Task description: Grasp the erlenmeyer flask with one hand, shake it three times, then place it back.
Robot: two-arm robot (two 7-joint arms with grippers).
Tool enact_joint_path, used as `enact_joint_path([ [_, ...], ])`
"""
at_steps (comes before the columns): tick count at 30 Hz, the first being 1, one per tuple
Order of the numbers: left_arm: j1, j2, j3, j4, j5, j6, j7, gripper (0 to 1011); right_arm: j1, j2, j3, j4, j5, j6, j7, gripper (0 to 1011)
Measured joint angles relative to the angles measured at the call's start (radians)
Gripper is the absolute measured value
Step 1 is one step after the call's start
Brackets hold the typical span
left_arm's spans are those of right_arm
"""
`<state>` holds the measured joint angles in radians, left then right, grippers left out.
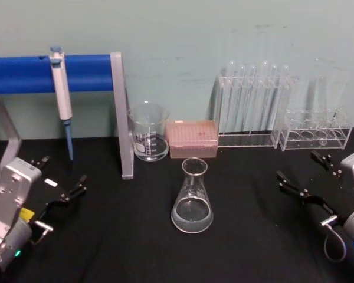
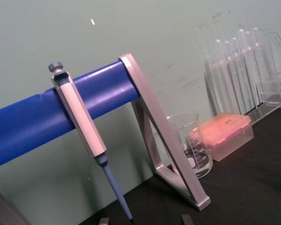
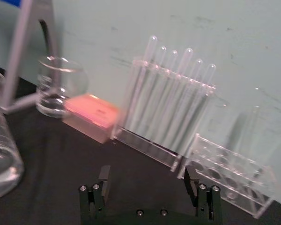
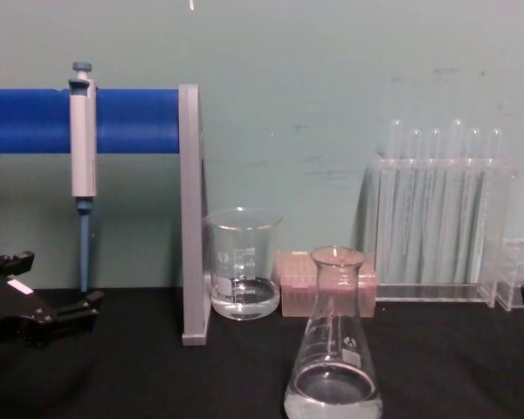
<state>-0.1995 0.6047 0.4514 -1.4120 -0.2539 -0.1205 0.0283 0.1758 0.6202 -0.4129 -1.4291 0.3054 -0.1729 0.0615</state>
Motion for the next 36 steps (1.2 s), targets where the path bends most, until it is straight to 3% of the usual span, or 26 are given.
enact_joint_path([
  [8, 0.000, 0.000, 0.000, 0.000, 0.000, 0.000, 0.000, 1001, -0.051, 0.032, 0.057, -0.072, 0.160, 0.018, 0.166, 1000],
  [15, 0.000, 0.000, 0.000, 0.000, 0.000, 0.000, 0.000, 1001, -0.076, 0.042, 0.070, -0.117, 0.227, 0.041, 0.268, 1000],
  [27, 0.000, 0.000, 0.000, 0.000, 0.000, 0.000, 0.000, 1001, -0.047, 0.018, 0.040, -0.115, 0.260, 0.074, 0.431, 1000],
  [36, 0.000, 0.000, 0.000, 0.000, 0.000, 0.000, 0.000, 1001, -0.010, -0.018, 0.018, -0.079, 0.253, 0.085, 0.499, 1000],
])
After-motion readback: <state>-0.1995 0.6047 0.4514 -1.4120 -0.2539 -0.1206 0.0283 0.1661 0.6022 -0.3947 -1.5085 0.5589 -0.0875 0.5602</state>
